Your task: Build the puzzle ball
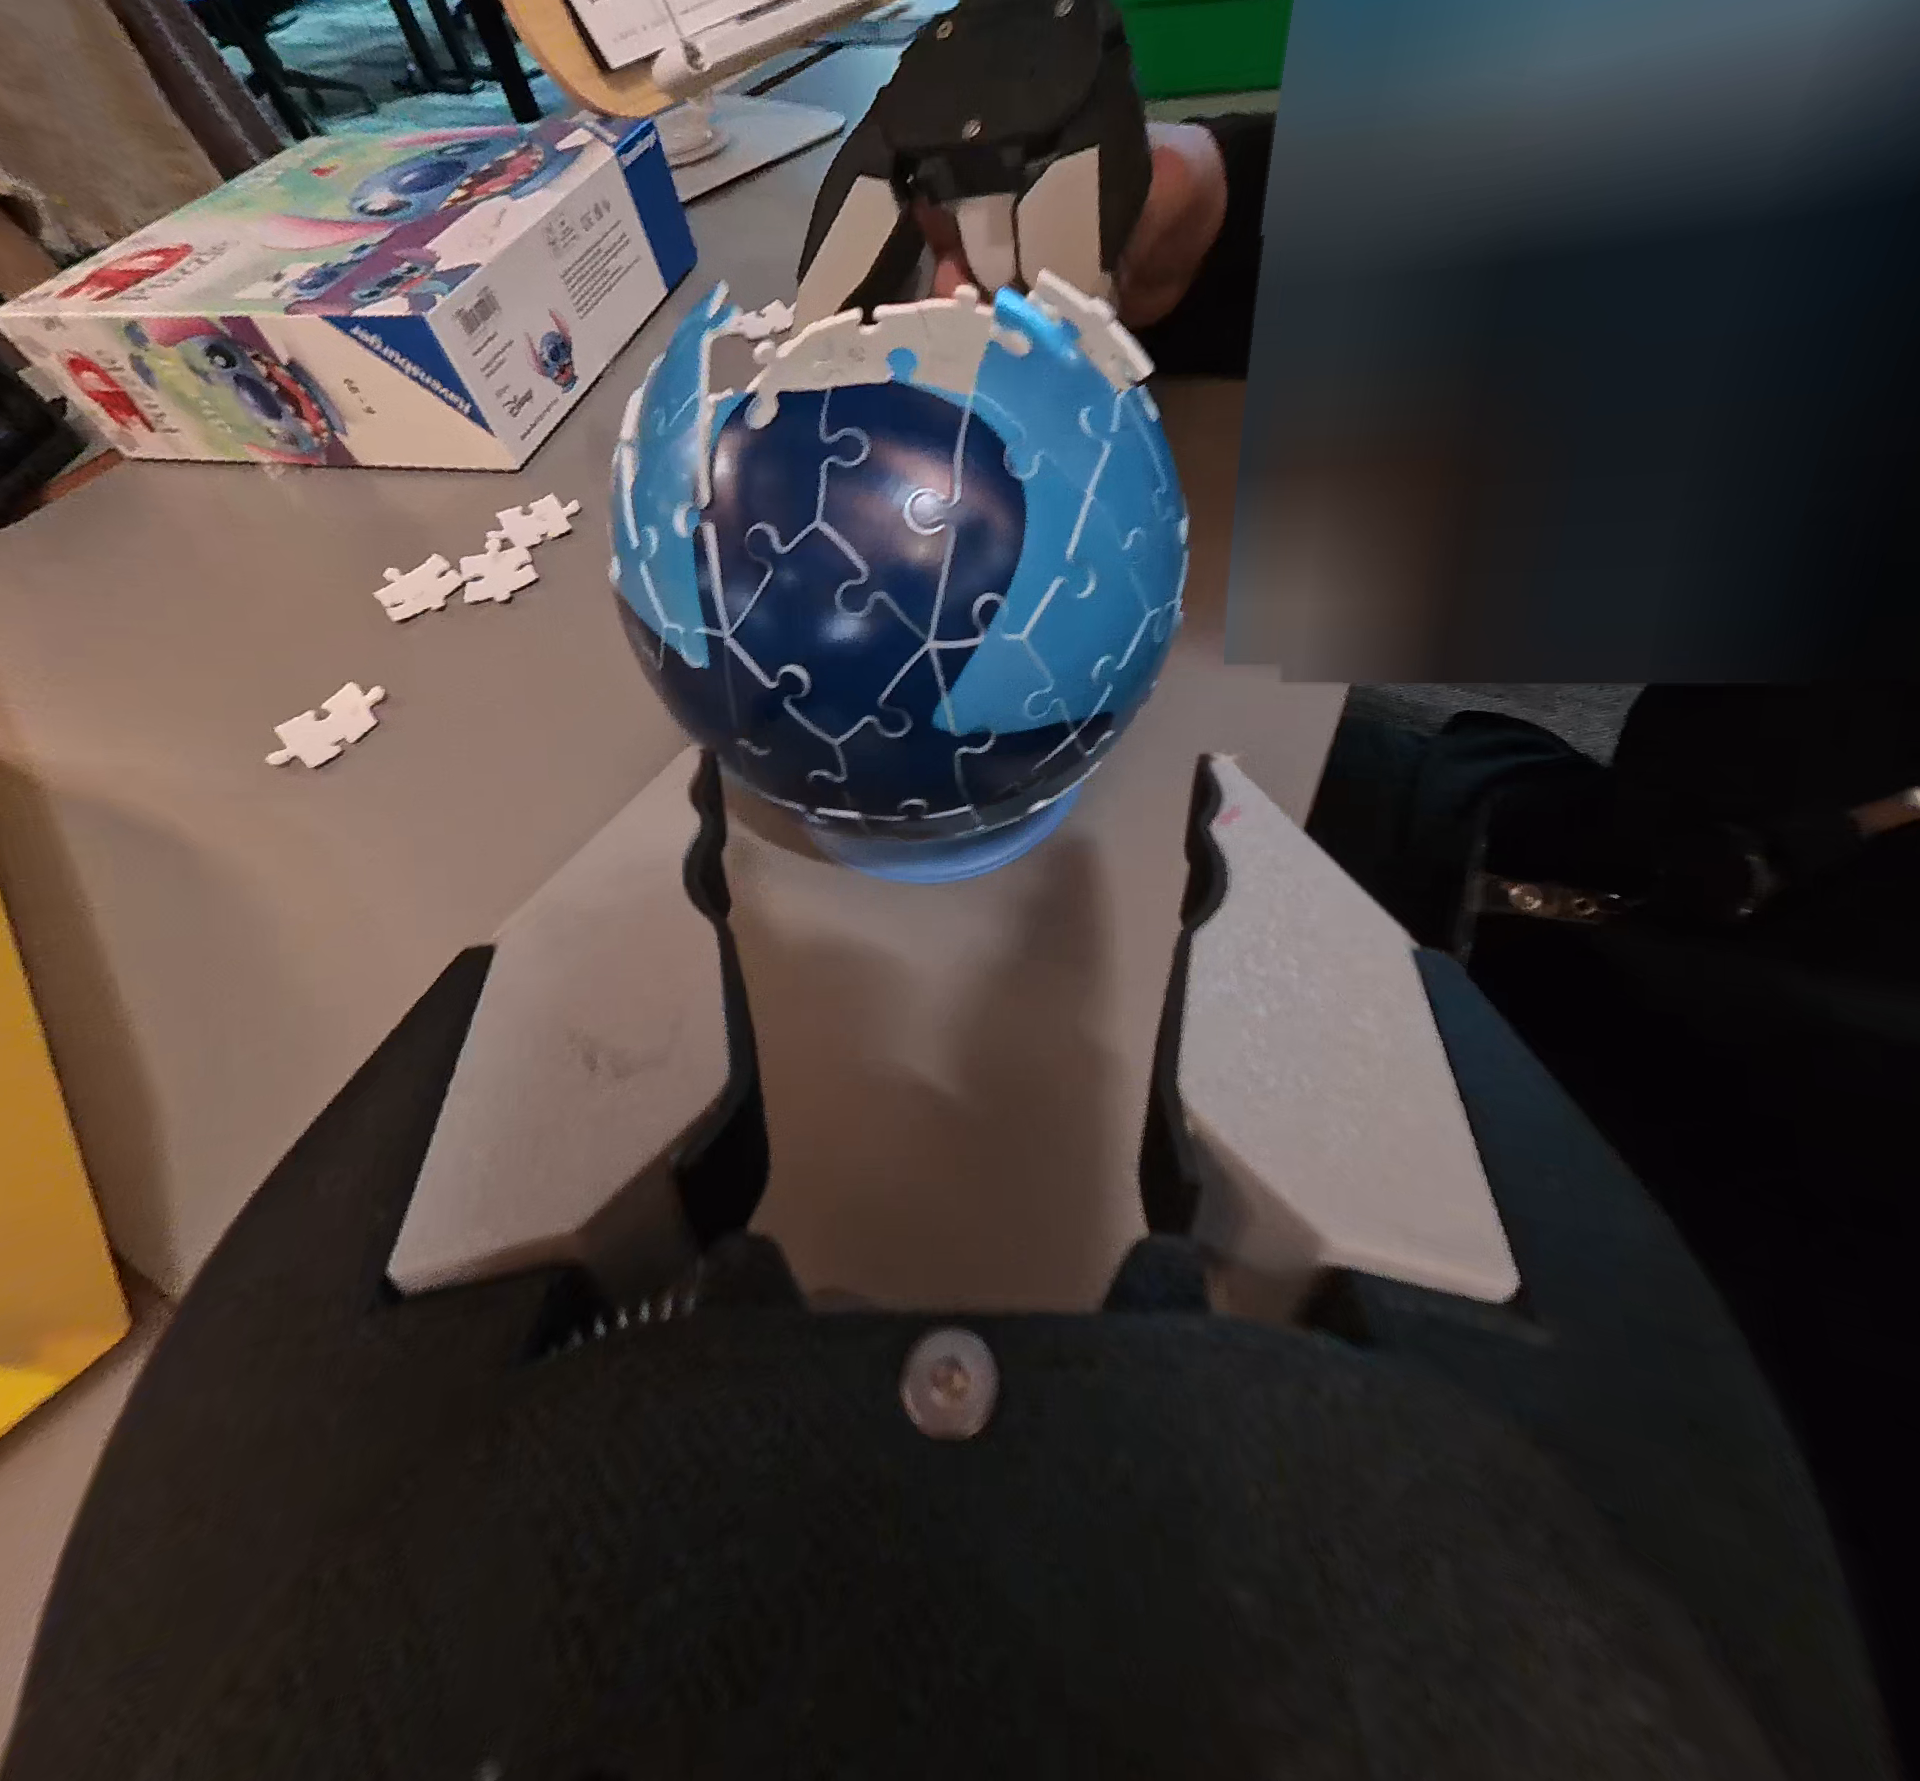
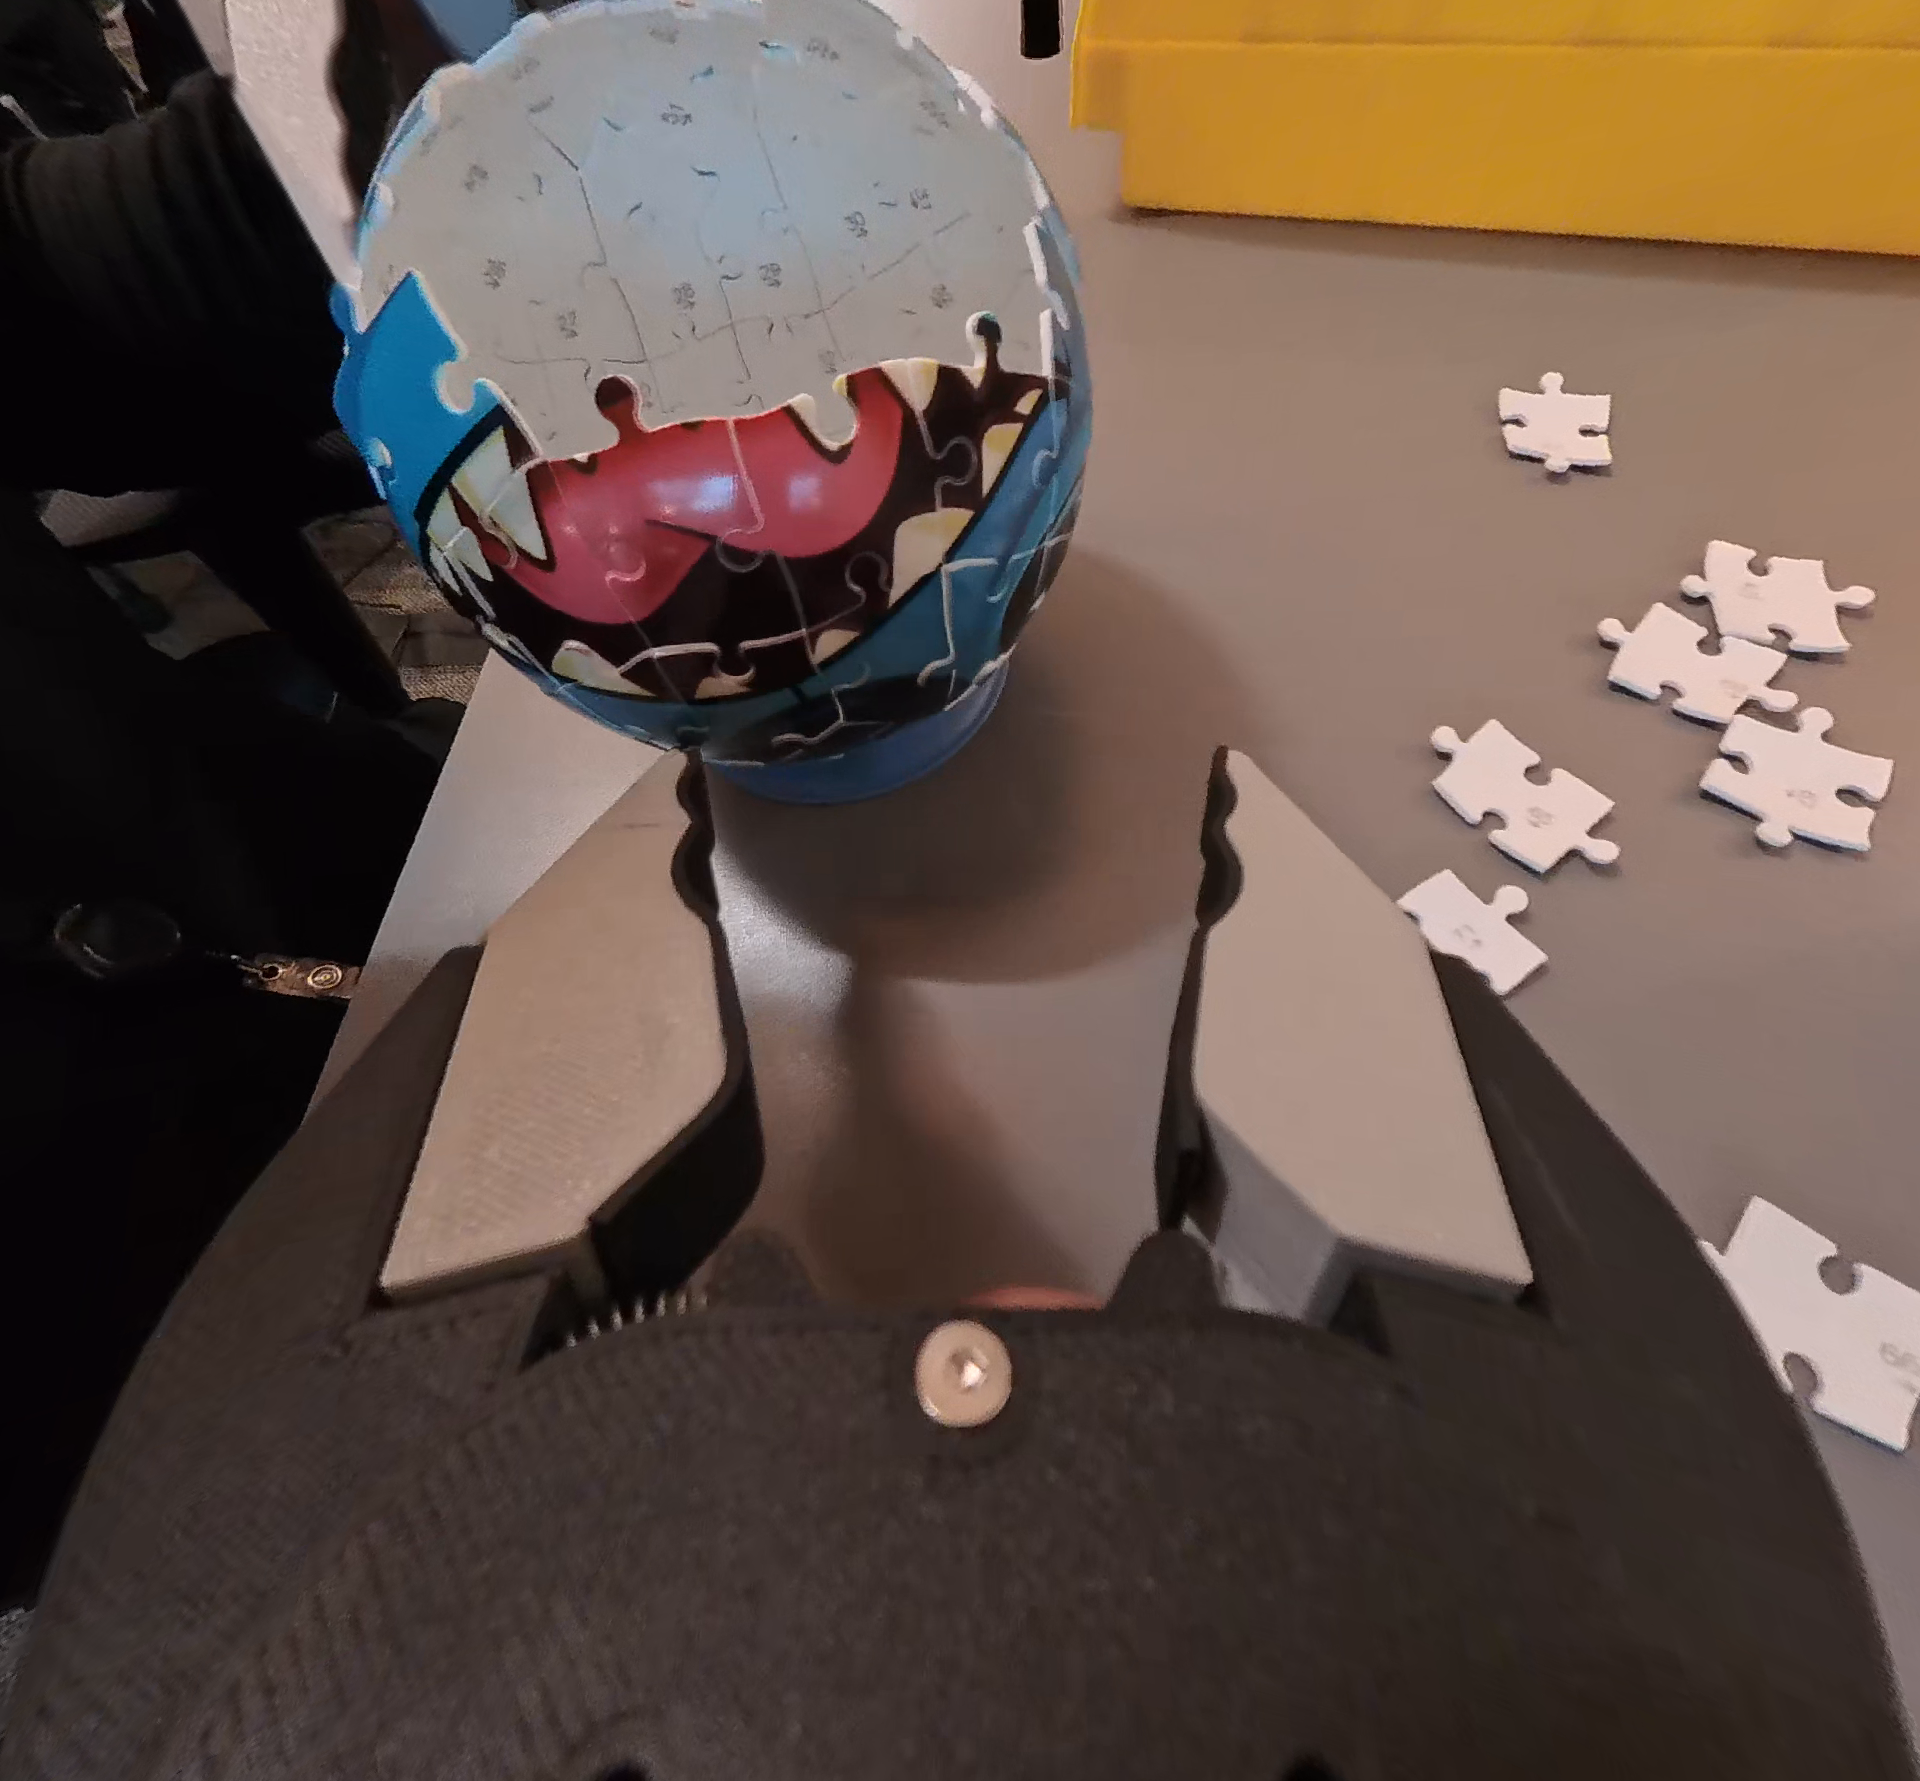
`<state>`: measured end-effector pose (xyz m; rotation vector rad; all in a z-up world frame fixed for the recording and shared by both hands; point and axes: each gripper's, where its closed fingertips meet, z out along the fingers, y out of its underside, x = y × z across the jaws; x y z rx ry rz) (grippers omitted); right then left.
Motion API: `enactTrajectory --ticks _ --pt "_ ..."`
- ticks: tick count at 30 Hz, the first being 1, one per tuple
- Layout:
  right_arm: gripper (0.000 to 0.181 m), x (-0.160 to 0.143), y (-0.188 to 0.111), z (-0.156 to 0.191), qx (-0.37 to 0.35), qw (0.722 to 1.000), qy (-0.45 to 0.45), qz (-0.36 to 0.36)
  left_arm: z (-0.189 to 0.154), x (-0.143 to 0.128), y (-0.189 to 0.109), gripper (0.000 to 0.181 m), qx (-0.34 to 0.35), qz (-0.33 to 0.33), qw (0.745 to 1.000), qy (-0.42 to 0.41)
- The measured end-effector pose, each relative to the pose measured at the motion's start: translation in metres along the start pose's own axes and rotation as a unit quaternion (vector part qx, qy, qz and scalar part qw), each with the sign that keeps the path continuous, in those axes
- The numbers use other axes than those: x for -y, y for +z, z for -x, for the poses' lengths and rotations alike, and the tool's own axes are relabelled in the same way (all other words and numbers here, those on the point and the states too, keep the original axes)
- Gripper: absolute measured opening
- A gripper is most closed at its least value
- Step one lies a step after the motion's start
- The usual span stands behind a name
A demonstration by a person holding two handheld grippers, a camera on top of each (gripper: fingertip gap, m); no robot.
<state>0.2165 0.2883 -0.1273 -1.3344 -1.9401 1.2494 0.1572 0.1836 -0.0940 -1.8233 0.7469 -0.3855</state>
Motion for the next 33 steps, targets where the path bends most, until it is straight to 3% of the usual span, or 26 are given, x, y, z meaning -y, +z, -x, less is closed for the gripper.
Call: enactTrajectory --ticks 7,16,33 --pt "0.093 0.003 0.001 0.019 0.031 0.999 -0.025 0.001 0.015 -0.015 0.008 0.097 0.020 0.024 0.999 -0.016" --pt "0.094 0.006 0.006 0.019 0.021 0.999 -0.030 -0.002 0.007 -0.014 0.025 0.094 -0.001 0.032 0.999 -0.003" --pt "0.093 0.004 0.000 0.012 0.015 1.000 -0.024 -0.004 -0.010 -0.017 0.015 0.097 -0.016 0.055 0.998 0.005"
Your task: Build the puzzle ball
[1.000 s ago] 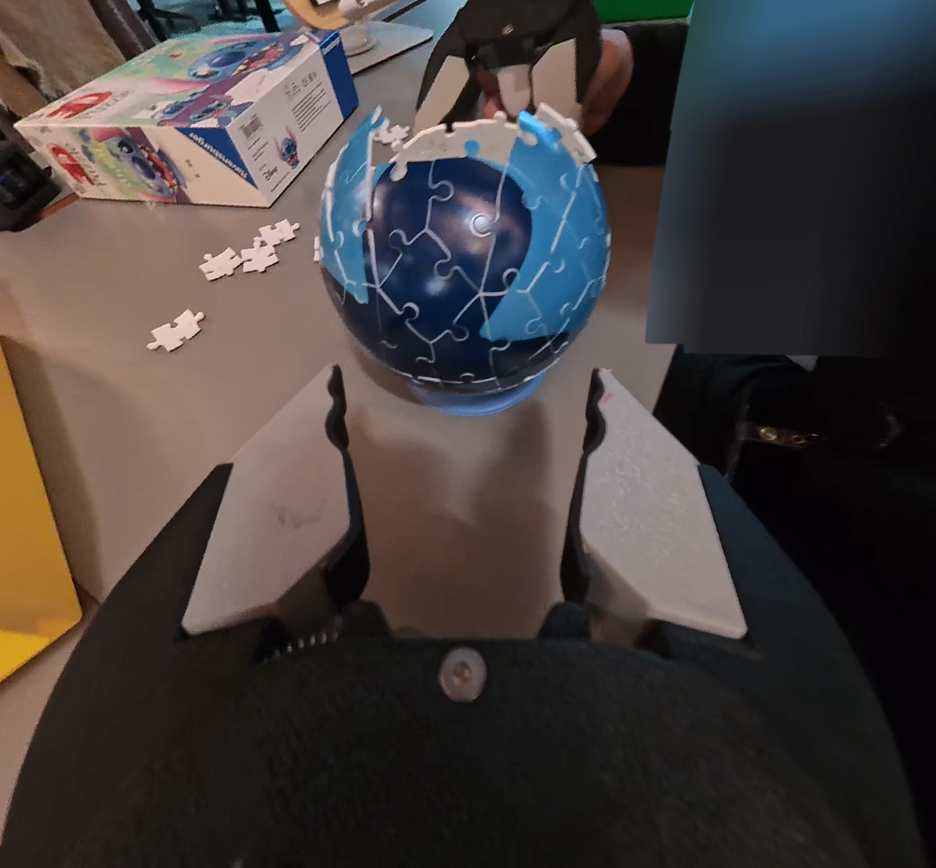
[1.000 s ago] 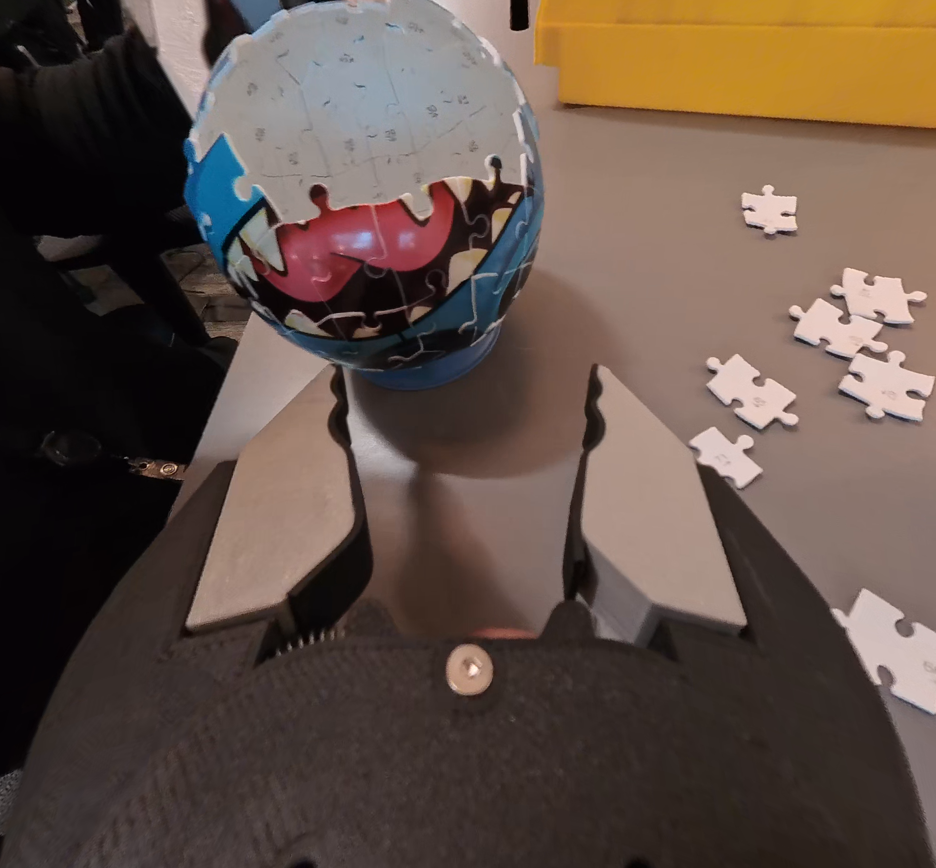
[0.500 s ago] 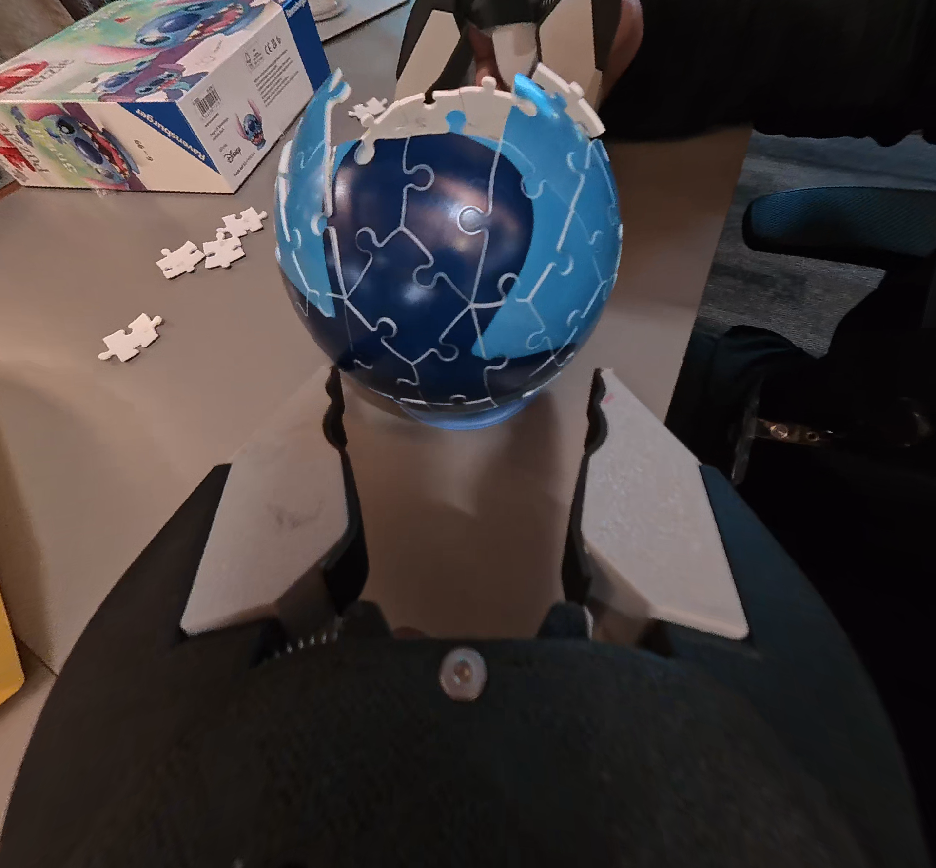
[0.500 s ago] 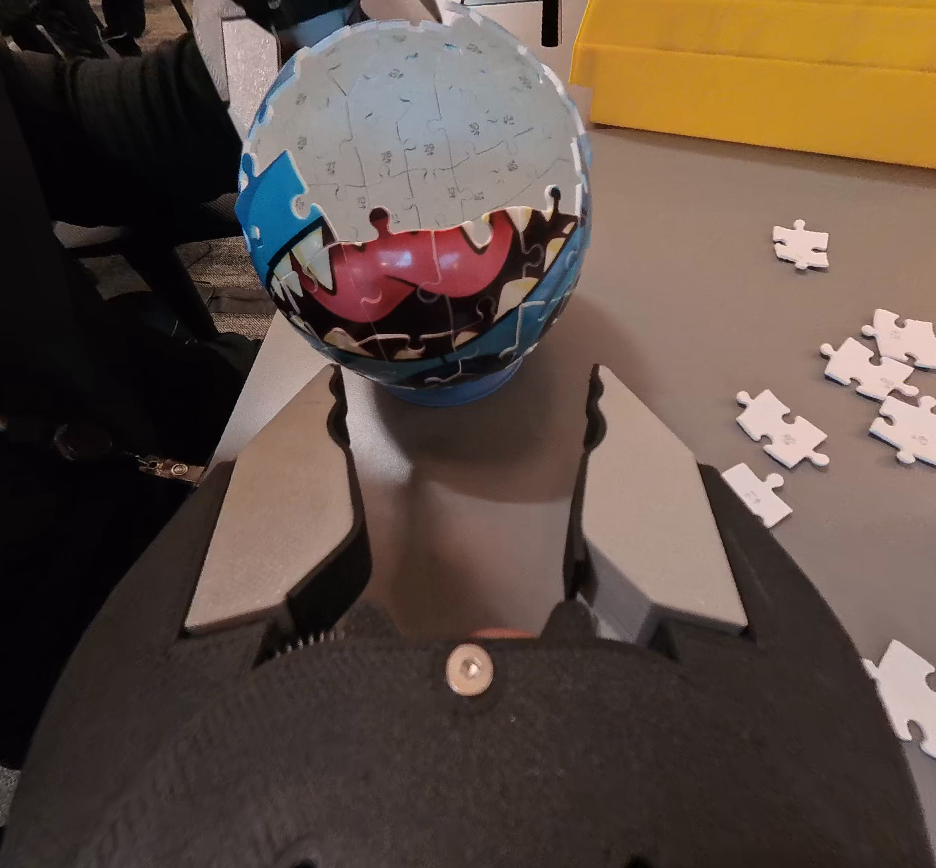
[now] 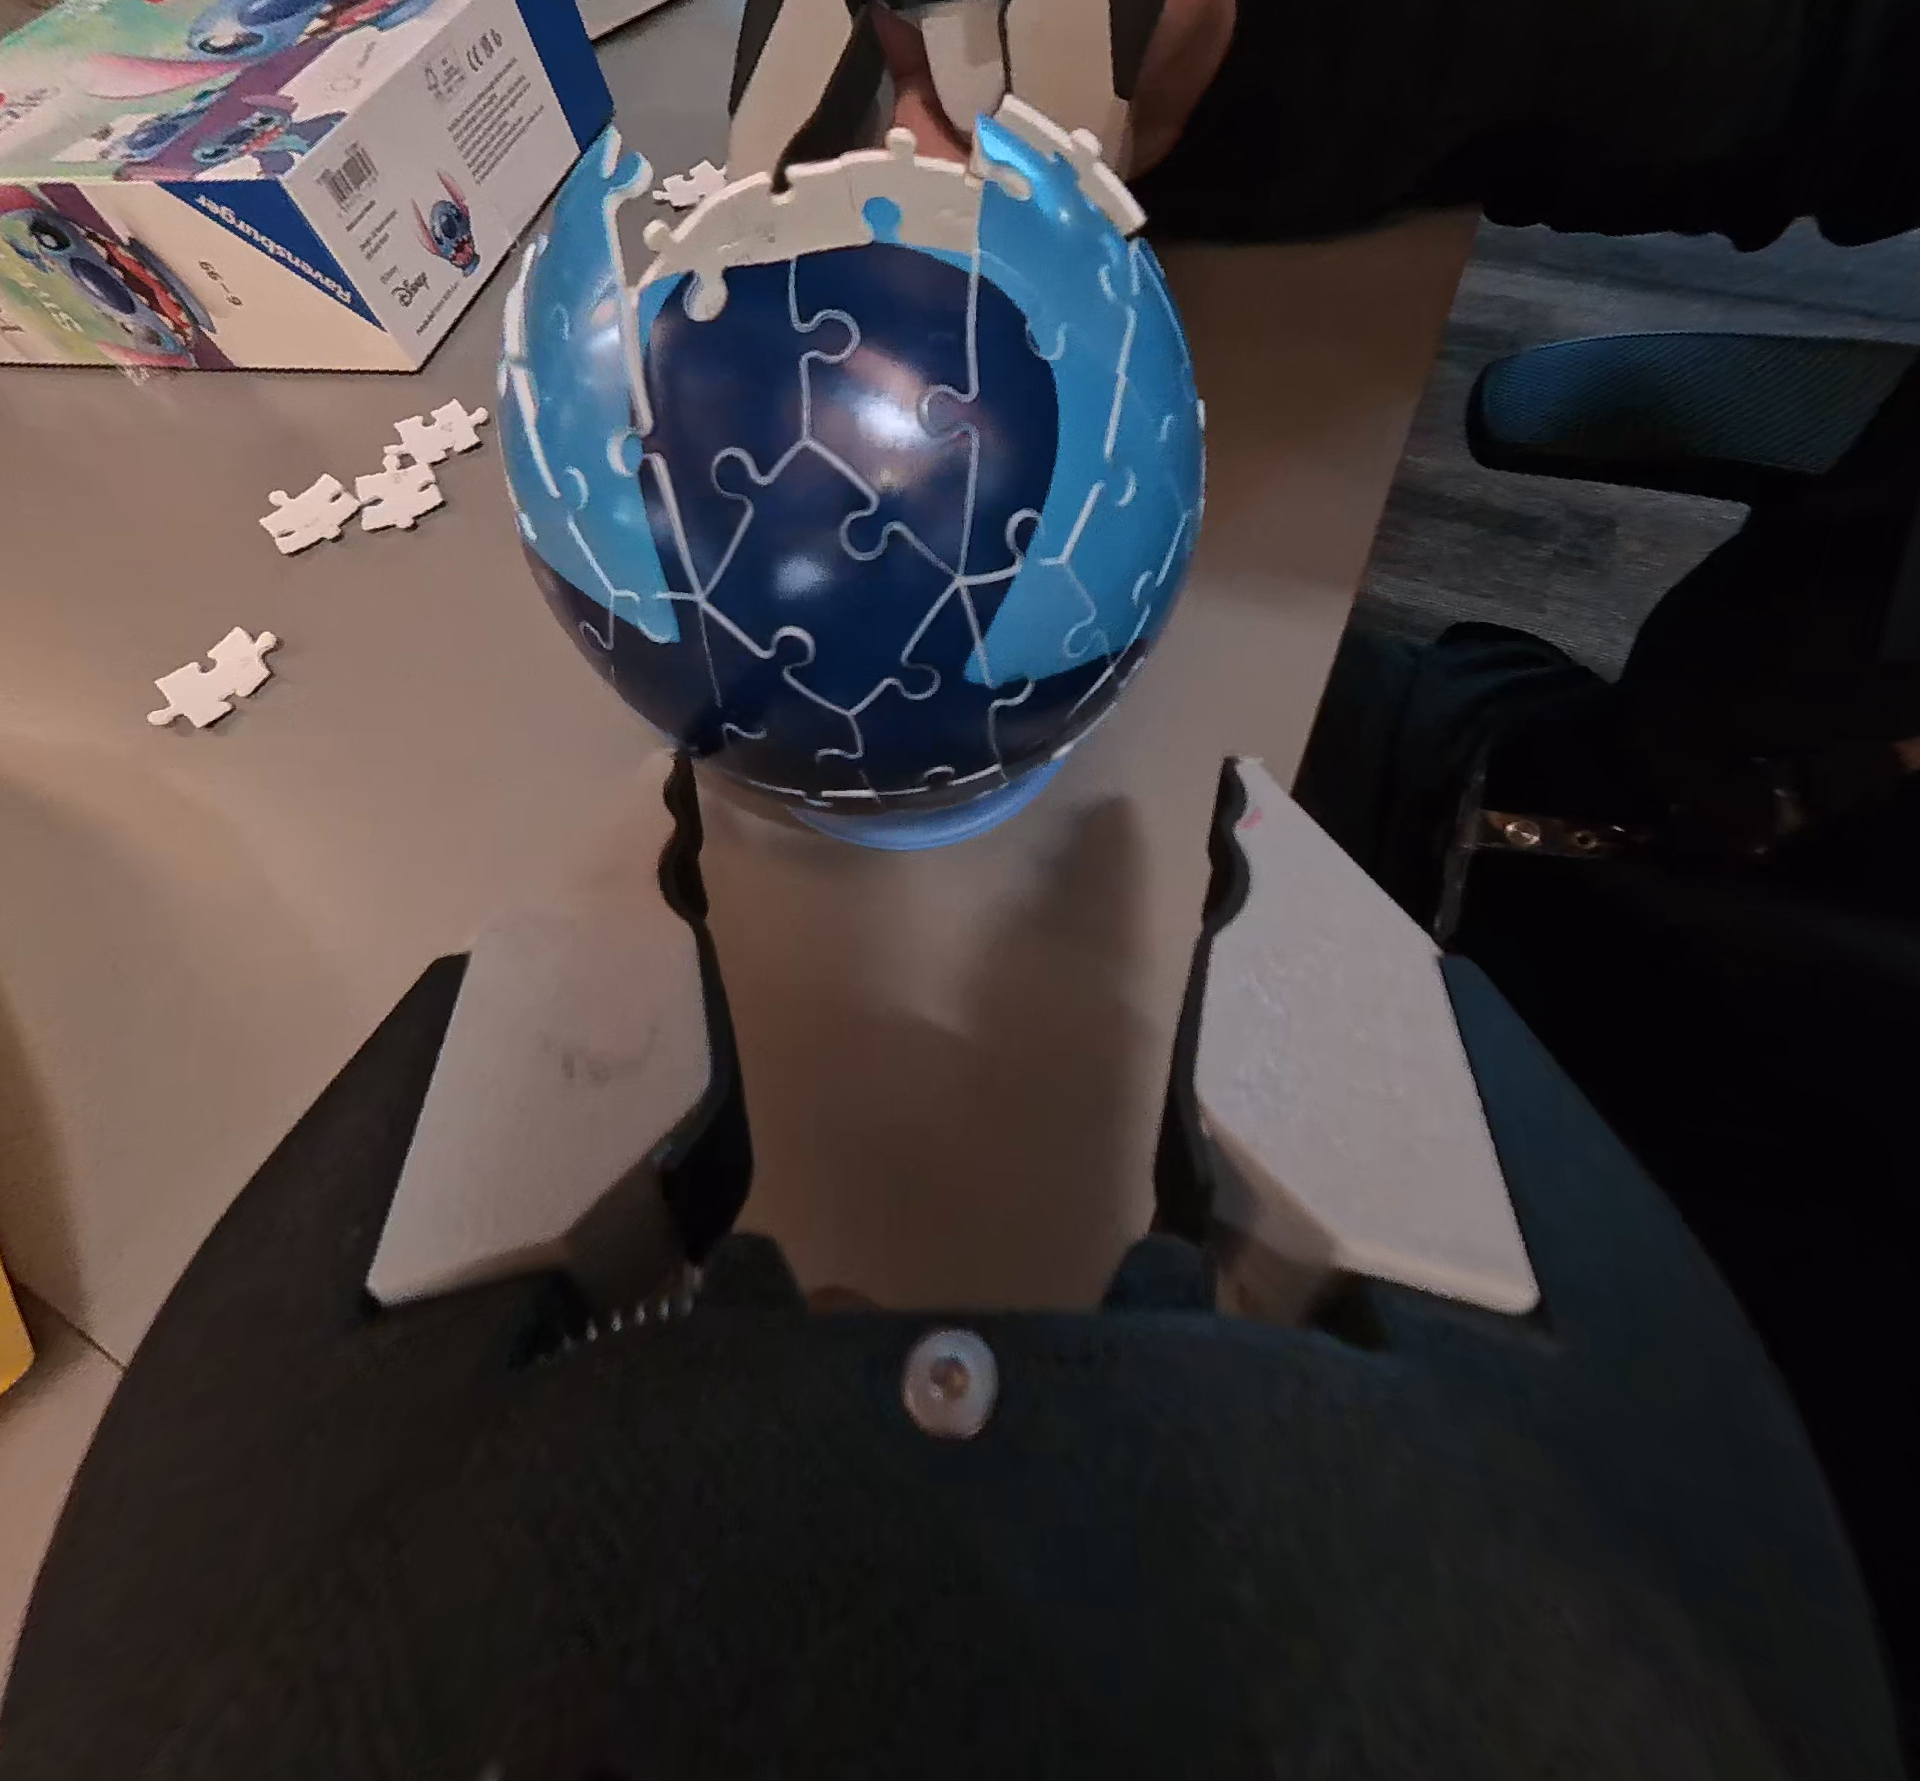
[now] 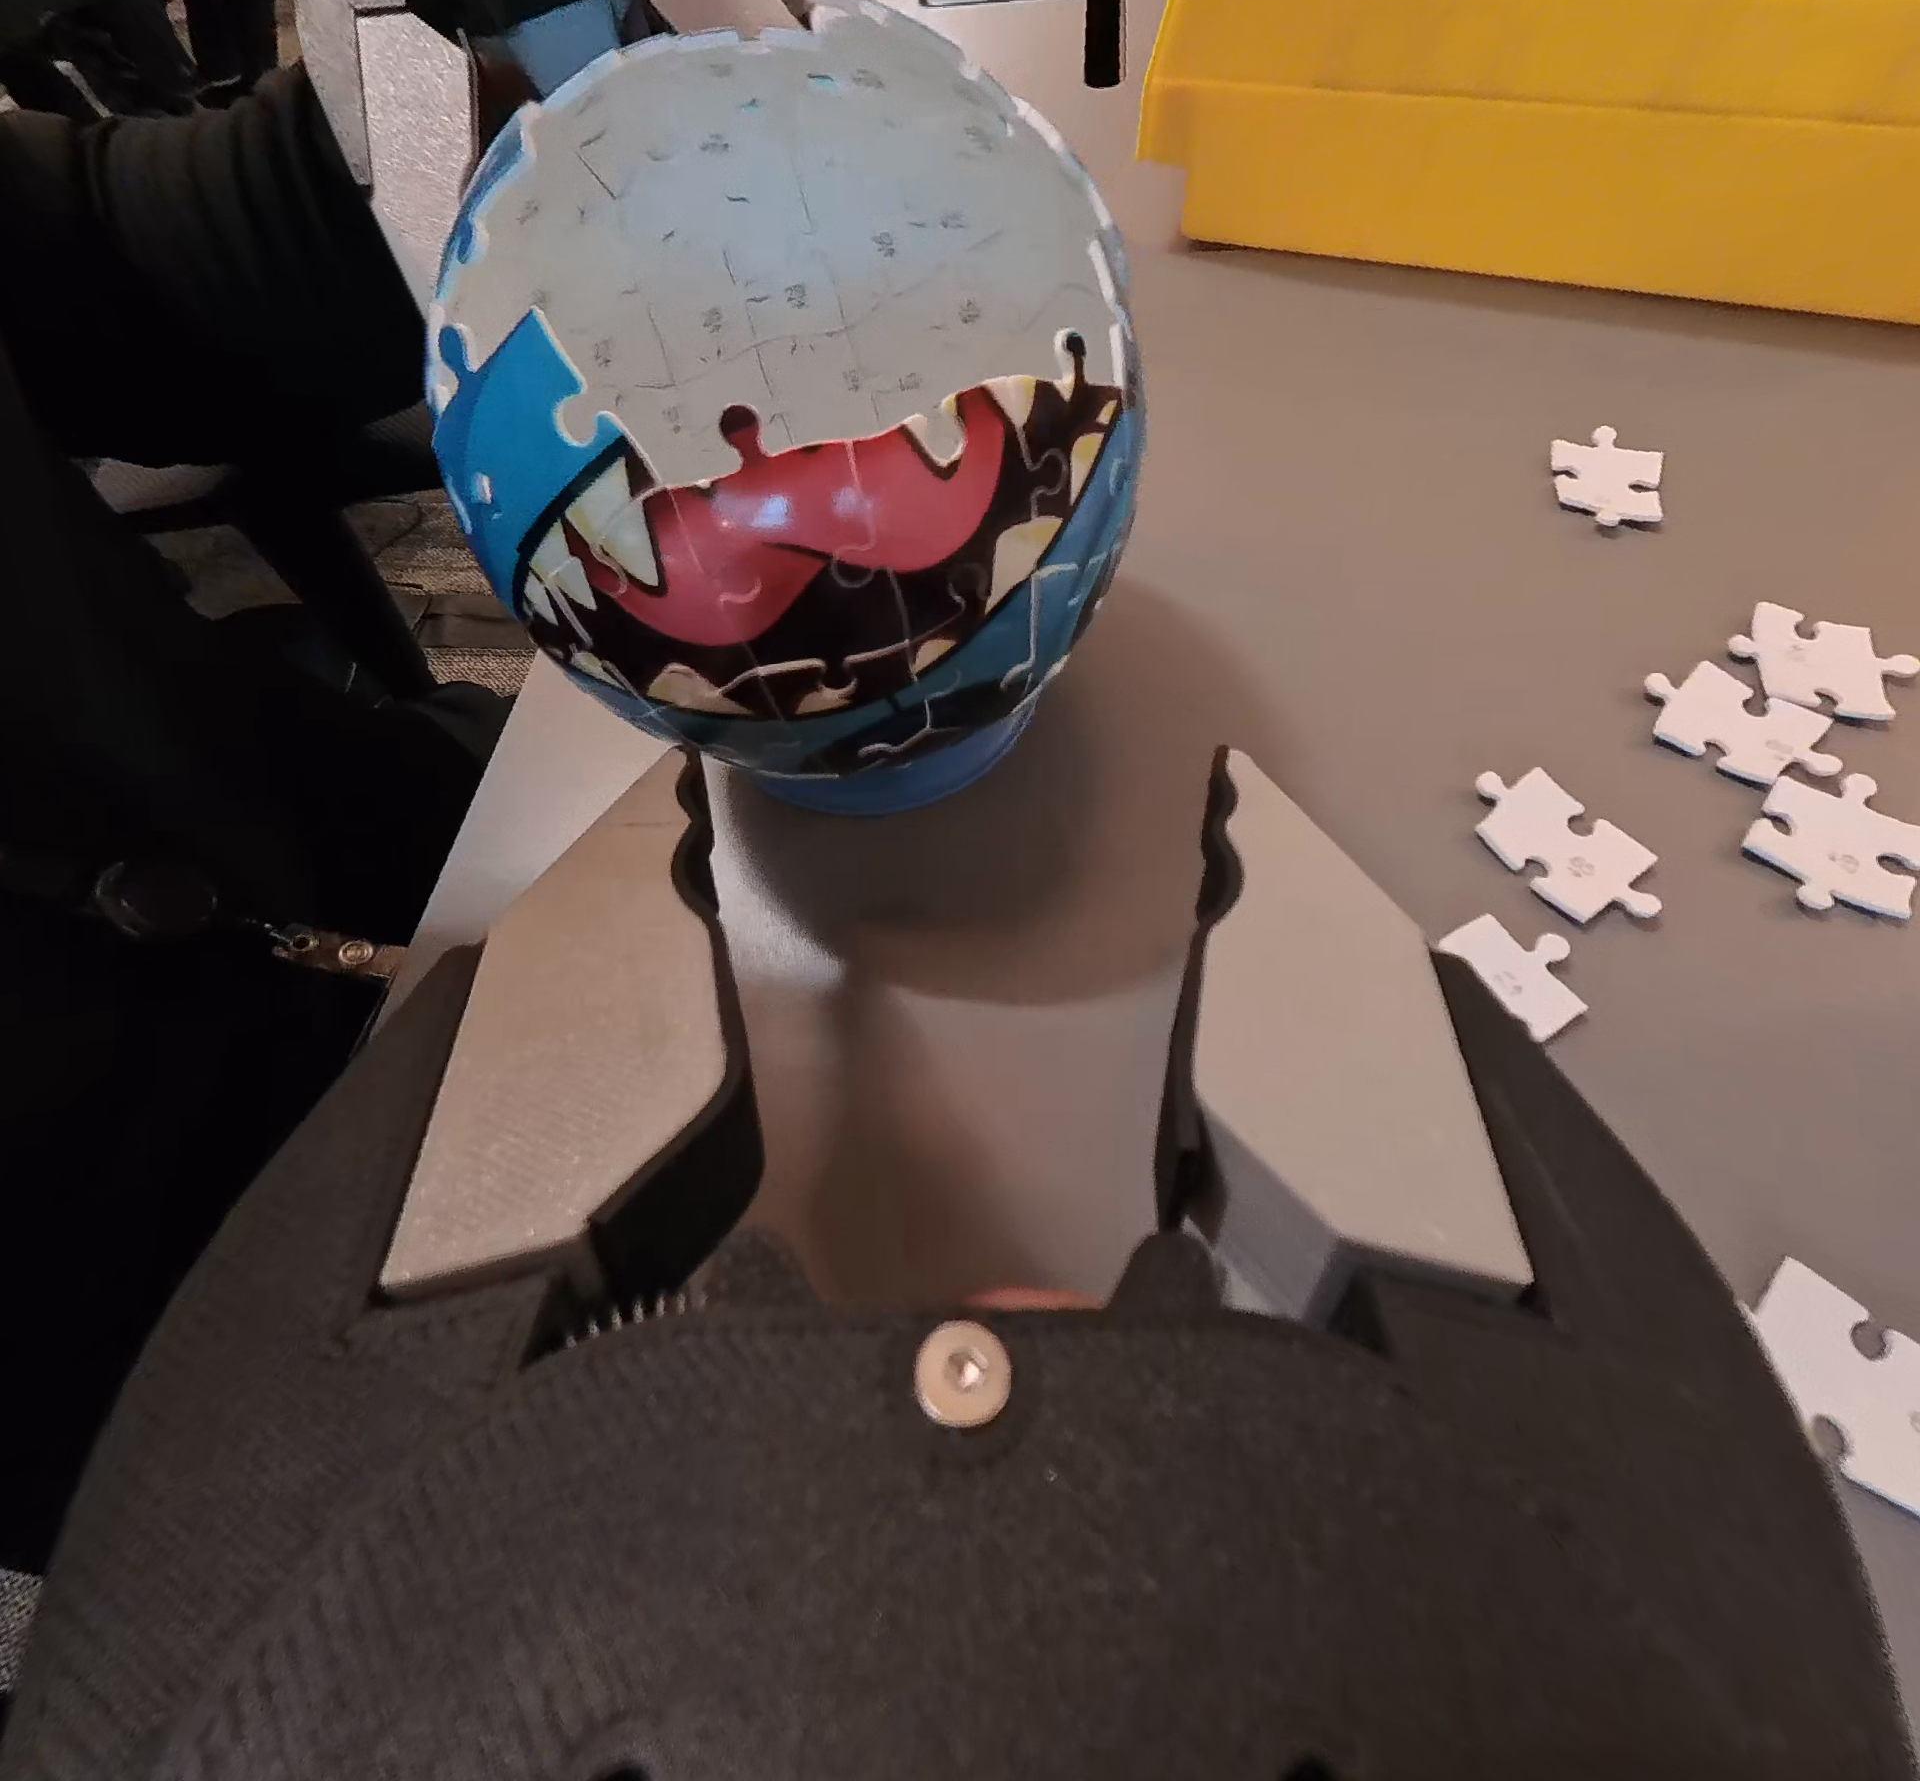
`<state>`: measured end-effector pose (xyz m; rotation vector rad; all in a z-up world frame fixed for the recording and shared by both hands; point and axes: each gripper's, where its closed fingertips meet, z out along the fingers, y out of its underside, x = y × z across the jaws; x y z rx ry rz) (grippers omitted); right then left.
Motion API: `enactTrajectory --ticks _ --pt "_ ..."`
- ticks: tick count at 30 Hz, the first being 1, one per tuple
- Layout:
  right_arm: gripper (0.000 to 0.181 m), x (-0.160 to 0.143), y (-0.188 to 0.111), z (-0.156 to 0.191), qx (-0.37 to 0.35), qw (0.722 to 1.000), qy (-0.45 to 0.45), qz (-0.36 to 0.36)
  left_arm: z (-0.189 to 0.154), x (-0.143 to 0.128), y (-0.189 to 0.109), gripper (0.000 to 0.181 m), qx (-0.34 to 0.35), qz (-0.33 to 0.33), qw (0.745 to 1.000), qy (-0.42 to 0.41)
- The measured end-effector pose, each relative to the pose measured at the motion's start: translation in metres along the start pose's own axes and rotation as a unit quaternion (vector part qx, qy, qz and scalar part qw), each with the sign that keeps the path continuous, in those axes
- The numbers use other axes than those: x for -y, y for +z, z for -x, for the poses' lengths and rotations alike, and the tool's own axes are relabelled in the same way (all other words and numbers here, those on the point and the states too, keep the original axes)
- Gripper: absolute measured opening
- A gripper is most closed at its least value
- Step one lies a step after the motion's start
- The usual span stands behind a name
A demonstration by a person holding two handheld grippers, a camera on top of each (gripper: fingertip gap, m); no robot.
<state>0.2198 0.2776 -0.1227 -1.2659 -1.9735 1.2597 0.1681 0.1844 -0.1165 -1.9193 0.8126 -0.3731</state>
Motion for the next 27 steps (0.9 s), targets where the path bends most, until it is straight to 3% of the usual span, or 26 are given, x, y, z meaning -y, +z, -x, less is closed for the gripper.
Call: enactTrajectory --ticks 9,15,23,27 --pt "0.090 0.013 -0.019 -0.007 -0.015 0.999 0.000 -0.039 -0.012 0.001 -0.006 0.096 -0.026 -0.001 1.000 -0.003" --pt "0.090 0.009 -0.016 -0.005 -0.013 1.000 -0.006 -0.026 -0.016 0.001 -0.009 0.089 -0.040 -0.004 0.999 -0.003" --pt "0.091 0.007 -0.011 0.006 0.011 1.000 -0.015 -0.020 0.013 -0.009 -0.005 0.090 0.016 -0.004 0.999 -0.033" --pt "0.092 0.005 -0.007 0.009 0.017 1.000 -0.019 -0.013 0.012 -0.006 0.002 0.091 0.009 -0.008 0.999 -0.038"
